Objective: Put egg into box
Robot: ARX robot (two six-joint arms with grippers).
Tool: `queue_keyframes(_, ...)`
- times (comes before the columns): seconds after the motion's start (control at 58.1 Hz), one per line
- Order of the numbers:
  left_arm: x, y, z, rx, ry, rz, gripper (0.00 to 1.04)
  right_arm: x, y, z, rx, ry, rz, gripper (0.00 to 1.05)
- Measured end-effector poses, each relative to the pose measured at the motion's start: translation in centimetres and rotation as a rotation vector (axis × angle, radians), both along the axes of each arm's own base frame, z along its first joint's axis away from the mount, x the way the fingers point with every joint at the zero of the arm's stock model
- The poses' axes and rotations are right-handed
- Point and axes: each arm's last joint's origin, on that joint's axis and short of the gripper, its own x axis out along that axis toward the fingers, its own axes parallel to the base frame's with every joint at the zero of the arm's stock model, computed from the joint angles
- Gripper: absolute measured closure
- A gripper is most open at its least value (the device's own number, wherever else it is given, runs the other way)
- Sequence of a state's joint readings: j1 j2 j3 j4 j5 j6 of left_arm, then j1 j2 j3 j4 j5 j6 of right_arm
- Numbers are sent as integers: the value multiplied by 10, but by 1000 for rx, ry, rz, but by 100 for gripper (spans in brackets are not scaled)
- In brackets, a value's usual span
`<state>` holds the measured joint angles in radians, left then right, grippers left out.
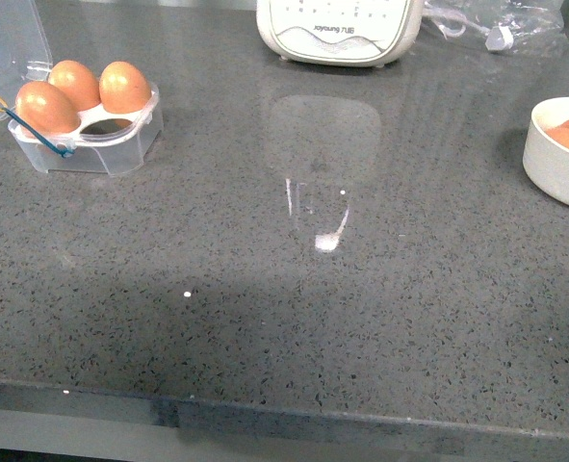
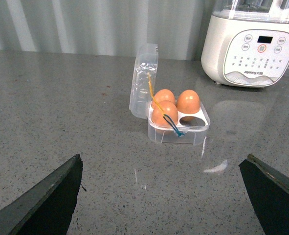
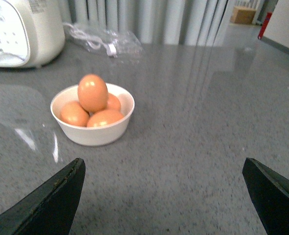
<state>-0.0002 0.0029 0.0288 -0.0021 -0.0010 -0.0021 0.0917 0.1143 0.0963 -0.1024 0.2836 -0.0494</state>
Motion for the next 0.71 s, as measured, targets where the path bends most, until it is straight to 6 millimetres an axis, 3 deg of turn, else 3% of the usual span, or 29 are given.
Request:
queue_keyframes(0.224, 0, 0, 0, 0, 0, 0, 7, 24, -14, 21, 20, -55, 33, 7)
queue_keyframes(0.413, 0, 0, 0, 0, 0, 0, 7, 90, -26, 51, 127, -36, 88, 7)
queue_keyframes(0.534, 0, 0, 0, 0, 0, 0, 7, 128, -19, 57, 181, 24, 140, 7)
queue_keyframes(0.706, 0, 0, 0, 0, 0, 0, 7, 166, -12, 56, 254, 133, 193, 7)
